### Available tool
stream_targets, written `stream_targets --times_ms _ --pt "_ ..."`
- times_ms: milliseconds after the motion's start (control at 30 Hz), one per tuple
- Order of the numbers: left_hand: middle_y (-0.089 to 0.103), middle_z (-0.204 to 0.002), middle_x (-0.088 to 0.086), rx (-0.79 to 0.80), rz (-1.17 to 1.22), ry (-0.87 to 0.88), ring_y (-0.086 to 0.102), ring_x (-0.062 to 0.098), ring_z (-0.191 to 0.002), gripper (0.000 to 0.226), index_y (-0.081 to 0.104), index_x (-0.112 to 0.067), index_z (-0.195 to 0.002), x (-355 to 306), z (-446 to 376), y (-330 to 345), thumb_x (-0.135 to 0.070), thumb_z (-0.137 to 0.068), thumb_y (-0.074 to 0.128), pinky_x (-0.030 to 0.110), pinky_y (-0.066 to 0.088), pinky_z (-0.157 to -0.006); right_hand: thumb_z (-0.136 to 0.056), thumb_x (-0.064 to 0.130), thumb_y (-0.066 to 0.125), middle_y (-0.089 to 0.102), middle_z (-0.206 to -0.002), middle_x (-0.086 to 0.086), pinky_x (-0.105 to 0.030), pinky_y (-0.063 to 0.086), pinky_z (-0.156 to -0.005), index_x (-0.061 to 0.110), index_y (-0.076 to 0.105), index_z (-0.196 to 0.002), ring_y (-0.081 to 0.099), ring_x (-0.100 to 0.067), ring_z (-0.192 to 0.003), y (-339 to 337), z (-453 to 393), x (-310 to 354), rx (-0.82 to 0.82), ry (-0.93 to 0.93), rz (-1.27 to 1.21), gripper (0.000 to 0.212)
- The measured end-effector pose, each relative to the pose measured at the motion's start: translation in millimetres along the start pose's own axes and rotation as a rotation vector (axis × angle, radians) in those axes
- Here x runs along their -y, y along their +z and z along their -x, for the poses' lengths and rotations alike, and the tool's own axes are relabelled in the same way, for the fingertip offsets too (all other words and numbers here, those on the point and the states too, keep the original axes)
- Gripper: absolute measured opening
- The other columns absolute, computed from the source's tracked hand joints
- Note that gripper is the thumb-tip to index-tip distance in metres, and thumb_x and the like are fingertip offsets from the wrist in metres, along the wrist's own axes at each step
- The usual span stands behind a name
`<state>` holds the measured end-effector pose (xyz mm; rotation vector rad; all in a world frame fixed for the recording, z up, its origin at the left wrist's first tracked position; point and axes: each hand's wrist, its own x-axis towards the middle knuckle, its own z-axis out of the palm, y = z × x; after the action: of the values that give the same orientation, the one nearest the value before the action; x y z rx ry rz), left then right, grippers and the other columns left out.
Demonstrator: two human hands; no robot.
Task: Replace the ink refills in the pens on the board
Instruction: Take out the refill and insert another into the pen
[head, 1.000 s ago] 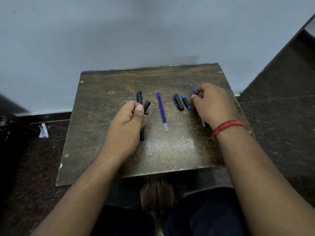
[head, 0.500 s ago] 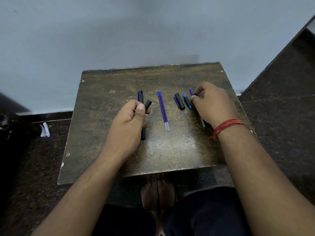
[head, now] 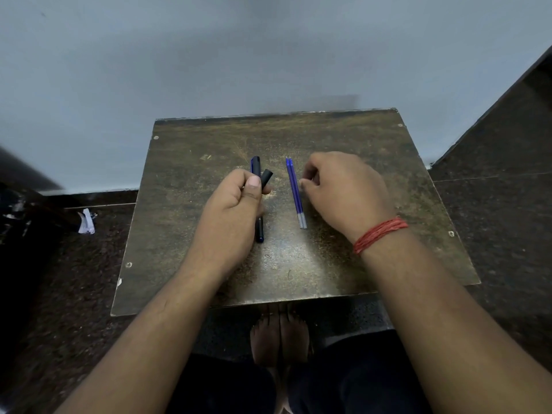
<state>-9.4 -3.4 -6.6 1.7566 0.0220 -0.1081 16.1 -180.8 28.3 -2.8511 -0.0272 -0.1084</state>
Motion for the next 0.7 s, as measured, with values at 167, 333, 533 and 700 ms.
stream_targets --times_ms 167,333,533,700 --pt "0.044 -0.057 -0.014 0.005 0.018 0.0 0.034 0.01 -0.052 0.039 0.059 -0.017 -0.095 0.5 -1.0 -0.6 -0.053 -0.098 0.042 0.033 0.026 -0.054 -0.095 0.038 0.059 0.068 -0.097 0.003 -0.037 0.054 -0.075 0.025 0.064 -0.099 0.064 -0.022 -0.092 2.6 1.6 5.1 0.073 0.004 0.02 0.014" --pt "0.044 -0.056 -0.015 0.01 0.027 -0.001 0.033 0.01 -0.051 0.039 0.058 -0.018 -0.094 0.8 -2.2 -1.5 -0.053 -0.098 0.042 0.034 0.025 -0.054 -0.094 0.035 0.058 0.069 -0.098 0.001 -0.039 0.055 -0.076 0.024 0.063 -0.1 0.065 -0.024 -0.093 3.3 2.4 7.8 0.087 0.003 0.041 0.013" --pt "0.045 -0.055 -0.014 0.01 0.029 0.006 0.035 0.007 -0.049 0.039 0.059 -0.016 -0.094 -0.5 -2.9 -0.3 -0.052 -0.097 0.043 0.033 0.025 -0.054 -0.092 0.029 0.056 0.068 -0.099 -0.003 -0.035 0.048 -0.071 0.024 0.061 -0.096 0.066 -0.029 -0.092 1.4 5.5 15.0 0.089 0.05 0.088 0.008" --pt "0.049 -0.055 -0.018 0.019 0.041 0.005 0.036 0.005 -0.05 0.036 0.059 -0.02 -0.092 -1.3 -2.1 -0.5 -0.052 -0.098 0.043 0.035 0.027 -0.052 -0.089 0.02 0.052 0.064 -0.095 -0.004 -0.034 0.038 -0.065 0.023 0.049 -0.085 0.066 -0.032 -0.089 -1.2 8.5 19.7 0.112 0.06 0.144 0.006"
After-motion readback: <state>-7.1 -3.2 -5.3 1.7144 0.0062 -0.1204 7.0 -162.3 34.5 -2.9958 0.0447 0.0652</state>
